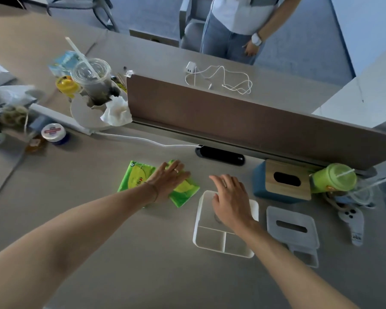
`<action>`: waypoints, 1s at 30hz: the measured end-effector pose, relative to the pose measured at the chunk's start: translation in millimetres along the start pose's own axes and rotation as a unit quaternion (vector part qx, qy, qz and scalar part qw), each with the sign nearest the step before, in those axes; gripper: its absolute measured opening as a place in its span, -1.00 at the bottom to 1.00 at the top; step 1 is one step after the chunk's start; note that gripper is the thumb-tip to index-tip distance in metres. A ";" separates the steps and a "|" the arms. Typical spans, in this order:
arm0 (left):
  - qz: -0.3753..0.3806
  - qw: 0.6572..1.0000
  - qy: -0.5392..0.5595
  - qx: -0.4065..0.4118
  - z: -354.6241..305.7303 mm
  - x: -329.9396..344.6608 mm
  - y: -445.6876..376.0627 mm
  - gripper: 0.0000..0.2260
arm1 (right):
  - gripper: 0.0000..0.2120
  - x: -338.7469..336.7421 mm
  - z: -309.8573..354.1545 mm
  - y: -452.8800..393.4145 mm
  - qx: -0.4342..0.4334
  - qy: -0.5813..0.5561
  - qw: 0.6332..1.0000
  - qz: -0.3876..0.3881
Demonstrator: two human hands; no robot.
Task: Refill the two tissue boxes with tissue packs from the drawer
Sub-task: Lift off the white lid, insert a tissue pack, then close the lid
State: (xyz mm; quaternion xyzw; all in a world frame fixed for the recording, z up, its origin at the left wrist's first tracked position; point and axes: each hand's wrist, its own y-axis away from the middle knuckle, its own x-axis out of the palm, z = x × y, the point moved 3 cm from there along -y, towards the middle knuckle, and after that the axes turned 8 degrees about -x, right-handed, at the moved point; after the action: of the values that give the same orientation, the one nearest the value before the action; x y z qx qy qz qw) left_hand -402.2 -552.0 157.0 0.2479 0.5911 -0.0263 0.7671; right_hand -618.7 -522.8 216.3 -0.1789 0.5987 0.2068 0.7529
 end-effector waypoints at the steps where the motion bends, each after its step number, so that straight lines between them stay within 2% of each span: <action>1: -0.013 0.999 0.032 -0.027 0.3 -5.9 5.4 -0.22 | -0.47 -1.7 0.0 -0.4 -0.006 -0.004 1.000 -0.008; 4: -0.055 0.988 0.112 -0.094 -0.8 -23.6 20.8 -0.17 | -0.43 -7.7 0.0 1.1 -0.023 -0.027 0.999 -0.021; 7: -0.104 0.975 0.159 -0.118 -13.7 -48.6 35.4 -0.11 | -0.29 -13.8 -3.1 8.3 -0.049 -0.083 0.995 -0.026; 11: -0.158 0.972 0.150 -0.083 -45.8 -80.6 47.2 -0.08 | -0.07 -27.8 -21.2 31.6 -0.073 -0.165 0.983 -0.033; 17: -0.142 0.978 0.150 -0.040 -102.2 -96.8 47.4 -0.06 | 0.16 -31.7 -56.4 77.6 -0.089 -0.104 0.991 0.009; 23: -0.107 0.980 0.168 -0.014 -147.8 -95.6 39.8 -0.08 | 0.09 -10.7 -76.5 110.7 -0.048 -0.106 0.993 0.015; 30: -0.055 0.986 0.156 -0.003 -158.8 -76.3 32.4 -0.09 | -0.01 9.8 -91.3 117.5 -0.037 -0.073 0.996 0.045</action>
State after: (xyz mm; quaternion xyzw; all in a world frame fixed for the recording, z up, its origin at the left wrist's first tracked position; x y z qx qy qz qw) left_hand -556.2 -477.5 210.3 0.2138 0.7164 -0.0271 0.6636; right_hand -754.1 -469.2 184.2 -0.1640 0.5411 0.2754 0.7775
